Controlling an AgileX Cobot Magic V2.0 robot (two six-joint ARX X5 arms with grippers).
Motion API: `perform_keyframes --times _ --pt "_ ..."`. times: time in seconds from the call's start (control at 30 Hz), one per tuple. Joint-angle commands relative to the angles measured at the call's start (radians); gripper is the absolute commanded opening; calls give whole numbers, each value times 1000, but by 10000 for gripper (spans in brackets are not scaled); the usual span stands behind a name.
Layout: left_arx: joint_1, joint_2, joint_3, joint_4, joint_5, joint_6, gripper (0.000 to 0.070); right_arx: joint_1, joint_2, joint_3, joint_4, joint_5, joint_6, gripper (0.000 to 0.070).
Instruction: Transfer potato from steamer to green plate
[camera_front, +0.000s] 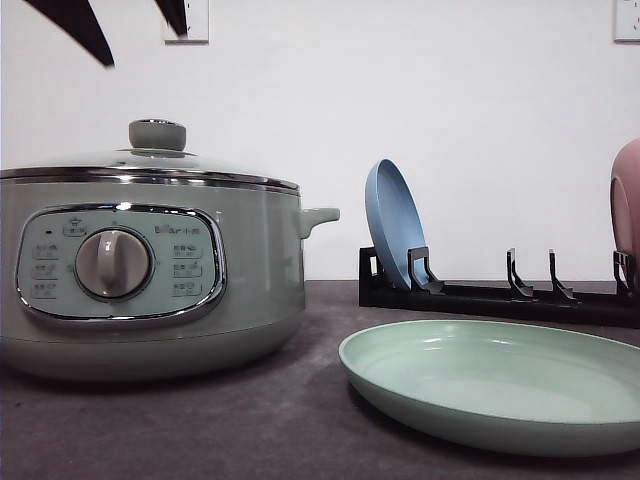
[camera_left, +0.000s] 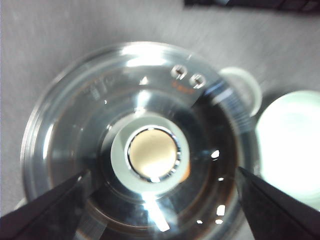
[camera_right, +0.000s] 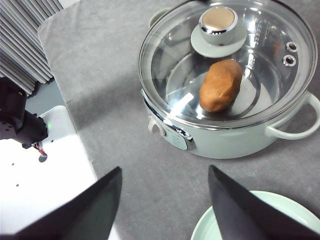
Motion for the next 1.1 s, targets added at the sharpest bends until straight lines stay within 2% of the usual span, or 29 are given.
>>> perform_keyframes --times 0.0,0.47,0.53,0.63,0.77,0.93,1.07 --pt "-8 37 31 5 -4 15 591 9 13 18 7 0 -13 341" --pt "-17 168 31 13 -12 17 588 9 13 18 7 1 -13 341" --pt "-20 168 31 13 -12 17 554 9 13 18 7 1 -13 341" --pt "-23 168 31 8 -13 14 464 9 13 18 7 8 -14 341" --pt "-25 168 31 2 -16 12 453 8 13 18 7 11 -17 341" --pt "-27 168 31 -8 -19 9 337 8 13 18 7 34 -17 341" --pt "-27 169 31 -31 -37 8 336 8 13 18 7 34 -17 341"
